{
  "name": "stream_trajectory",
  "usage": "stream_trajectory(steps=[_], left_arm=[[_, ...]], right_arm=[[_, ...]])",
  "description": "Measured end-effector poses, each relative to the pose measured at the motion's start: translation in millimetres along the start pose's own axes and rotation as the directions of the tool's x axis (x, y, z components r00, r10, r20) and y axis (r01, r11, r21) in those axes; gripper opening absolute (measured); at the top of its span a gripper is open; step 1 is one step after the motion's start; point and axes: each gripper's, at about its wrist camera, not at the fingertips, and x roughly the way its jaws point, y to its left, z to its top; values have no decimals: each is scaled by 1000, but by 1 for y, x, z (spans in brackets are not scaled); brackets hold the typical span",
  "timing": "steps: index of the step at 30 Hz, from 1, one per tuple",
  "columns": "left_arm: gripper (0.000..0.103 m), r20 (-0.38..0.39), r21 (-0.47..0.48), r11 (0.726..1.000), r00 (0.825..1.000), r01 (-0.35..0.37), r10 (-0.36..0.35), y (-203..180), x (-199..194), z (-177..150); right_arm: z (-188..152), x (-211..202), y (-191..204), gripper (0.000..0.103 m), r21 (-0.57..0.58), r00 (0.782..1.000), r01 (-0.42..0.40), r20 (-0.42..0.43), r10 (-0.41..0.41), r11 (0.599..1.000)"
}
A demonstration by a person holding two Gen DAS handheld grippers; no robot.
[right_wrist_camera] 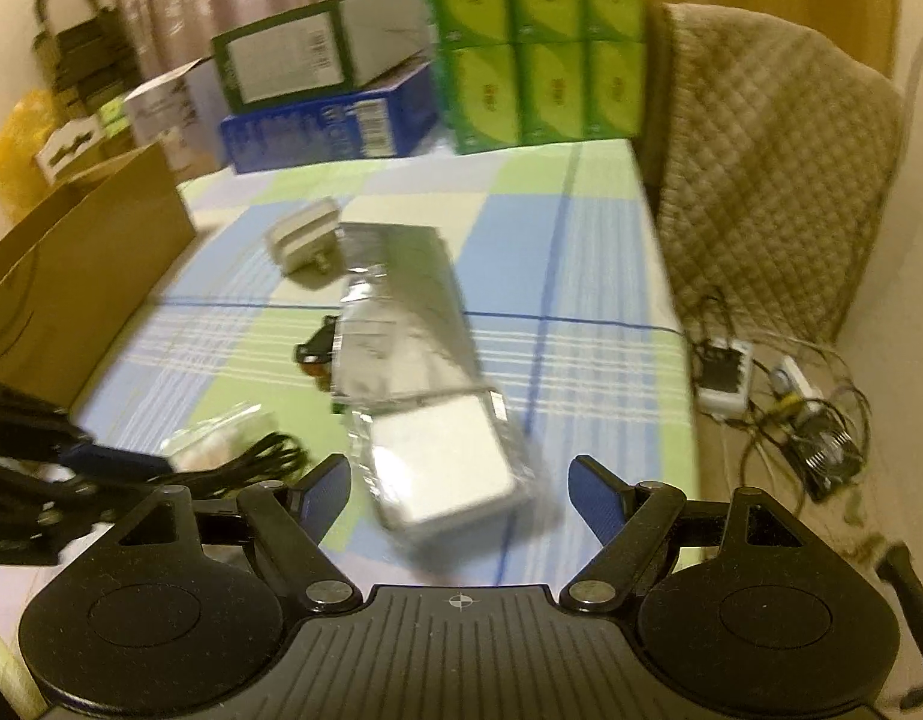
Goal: Organize objects
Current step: 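Grasp the black cable with the left tool while the right tool grasps the clear packet, then lift the black cable with the left tool while the right tool lifts the packet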
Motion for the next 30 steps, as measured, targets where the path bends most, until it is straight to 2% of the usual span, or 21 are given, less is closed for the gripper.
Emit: stream_trajectory(steps=[5, 10, 11, 12, 13, 14, 17, 19, 21, 26, 28, 30], left_arm=[[17, -10, -26, 999, 1000, -23, 23, 13, -15, -16], [18, -8, -16, 999, 999, -33, 33, 13, -20, -19], [21, -6, -16, 999, 999, -40, 40, 12, -19, -18], [30, -4, -15, 999, 999, -41, 41, 12, -19, -17], [34, -2, -14, 999, 999, -38, 38, 12, -18, -15], [34, 0, -12, 999, 999, -34, 34, 12, -17, -14], [34, -1, 3, 1000, 1000, -31, 31, 10, -12, -6], [34, -10, 21, 999, 999, -37, 37, 9, -7, -2], [34, -37, 37, 998, 998, -49, 51, 7, 1, 1], [32, -98, 62, 996, 993, -62, 68, 6, 16, 3], [20, -113, 61, 996, 990, -72, 79, 6, 18, 2], [18, -118, 38, 997, 990, -73, 77, 10, 16, 0]], right_arm=[[5, 22, 13, 82, -92, 999, 16, -34, -19, 996], [5, 43, 15, 83, -131, 996, 36, -81, -47, 991], [5, 46, 16, 83, -136, 995, 39, -89, -51, 990], [4, 48, 15, 82, -135, 994, 38, -96, -52, 990], [3, 49, 14, 82, -128, 994, 39, -100, -52, 991], [2, 50, 13, 82, -113, 993, 41, -102, -53, 993], [0, 49, 8, 81, -62, 994, 40, -100, -46, 997], [-1, 47, 8, 76, -57, 994, 47, -98, -52, 997], [-2, 46, 8, 72, -47, 994, 49, -98, -54, 998], [-2, 43, 9, 69, -17, 994, 54, -95, -55, 998], [-2, 41, 8, 67, 6, 994, 56, -91, -56, 998], [-2, 38, 7, 65, 28, 995, 56, -85, -53, 998]])
